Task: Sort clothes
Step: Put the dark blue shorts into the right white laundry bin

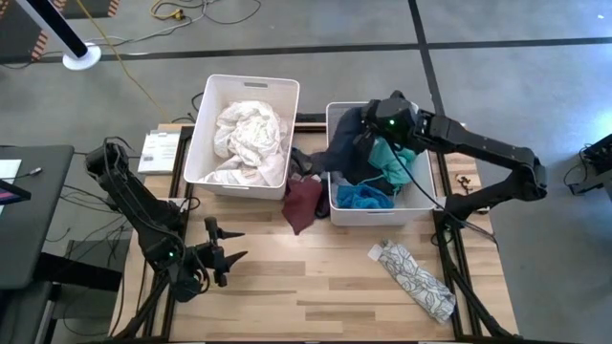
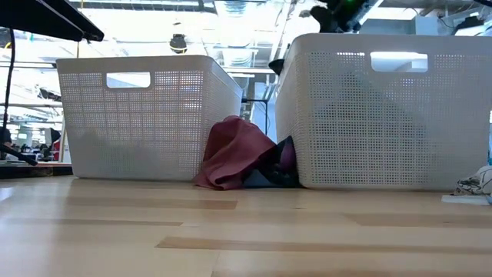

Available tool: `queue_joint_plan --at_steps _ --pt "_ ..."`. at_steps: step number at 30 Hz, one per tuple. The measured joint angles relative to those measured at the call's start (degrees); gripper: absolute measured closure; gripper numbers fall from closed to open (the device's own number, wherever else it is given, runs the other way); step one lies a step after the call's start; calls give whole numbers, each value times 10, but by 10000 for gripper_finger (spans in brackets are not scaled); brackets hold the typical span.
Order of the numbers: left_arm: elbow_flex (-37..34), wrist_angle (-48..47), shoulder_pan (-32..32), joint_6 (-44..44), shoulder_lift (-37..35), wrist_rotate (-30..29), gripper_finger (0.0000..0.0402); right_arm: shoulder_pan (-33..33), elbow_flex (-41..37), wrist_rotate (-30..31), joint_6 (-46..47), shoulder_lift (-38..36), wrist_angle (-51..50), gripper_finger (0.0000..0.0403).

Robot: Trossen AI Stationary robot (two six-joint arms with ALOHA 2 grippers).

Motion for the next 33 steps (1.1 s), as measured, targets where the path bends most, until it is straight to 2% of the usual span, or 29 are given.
queue_joint_plan --at_steps 5,11,14,16,23,33 --pt "0 0 0 0 0 0 168 -24 0 16 33 0 -31 403" --pt "0 0 0 0 0 0 168 -38 0 53 63 0 -34 403" --pt "0 0 0 -2 0 0 168 -42 -6 52 65 0 -18 403" --pt "0 0 0 -2 0 0 168 -42 -20 33 65 0 9 403" --pt "0 3 5 2 0 -1 168 -50 -67 -93 79 27 57 403" --pt "0 24 9 21 0 0 168 -57 -76 -192 80 152 90 394"
